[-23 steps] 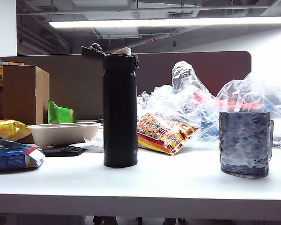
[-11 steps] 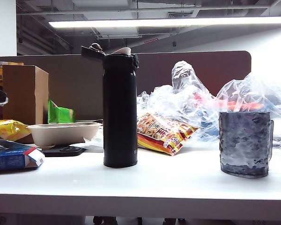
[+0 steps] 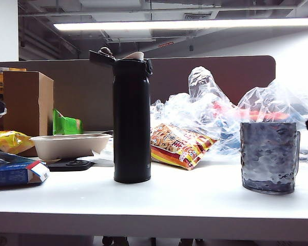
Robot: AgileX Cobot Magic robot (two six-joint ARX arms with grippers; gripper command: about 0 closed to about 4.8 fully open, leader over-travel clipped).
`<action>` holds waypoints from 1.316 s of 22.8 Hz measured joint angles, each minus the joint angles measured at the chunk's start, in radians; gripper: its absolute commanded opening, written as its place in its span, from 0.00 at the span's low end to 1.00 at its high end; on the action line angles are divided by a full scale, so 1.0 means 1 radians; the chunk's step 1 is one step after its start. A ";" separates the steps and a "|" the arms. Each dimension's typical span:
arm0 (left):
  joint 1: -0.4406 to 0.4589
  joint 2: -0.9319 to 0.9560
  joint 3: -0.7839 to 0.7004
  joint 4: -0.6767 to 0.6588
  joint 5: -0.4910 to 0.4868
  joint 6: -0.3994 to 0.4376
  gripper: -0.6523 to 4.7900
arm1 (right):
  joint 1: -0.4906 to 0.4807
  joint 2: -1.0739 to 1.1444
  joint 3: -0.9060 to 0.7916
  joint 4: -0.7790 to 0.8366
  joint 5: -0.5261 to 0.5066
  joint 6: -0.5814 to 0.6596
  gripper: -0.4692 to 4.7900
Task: Pick up the black thermos, pour some water into the cup, then place the black thermos back on the table.
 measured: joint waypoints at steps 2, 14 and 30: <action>0.000 0.000 0.000 -0.001 -0.001 0.000 0.11 | 0.000 0.000 0.000 0.001 0.000 0.000 0.23; 0.208 0.000 0.000 0.003 0.071 0.000 0.11 | -0.195 -0.120 0.000 0.004 -0.108 0.001 0.23; 0.677 0.000 0.000 0.003 0.077 0.000 0.11 | -0.552 -0.121 0.000 0.017 -0.158 0.001 0.23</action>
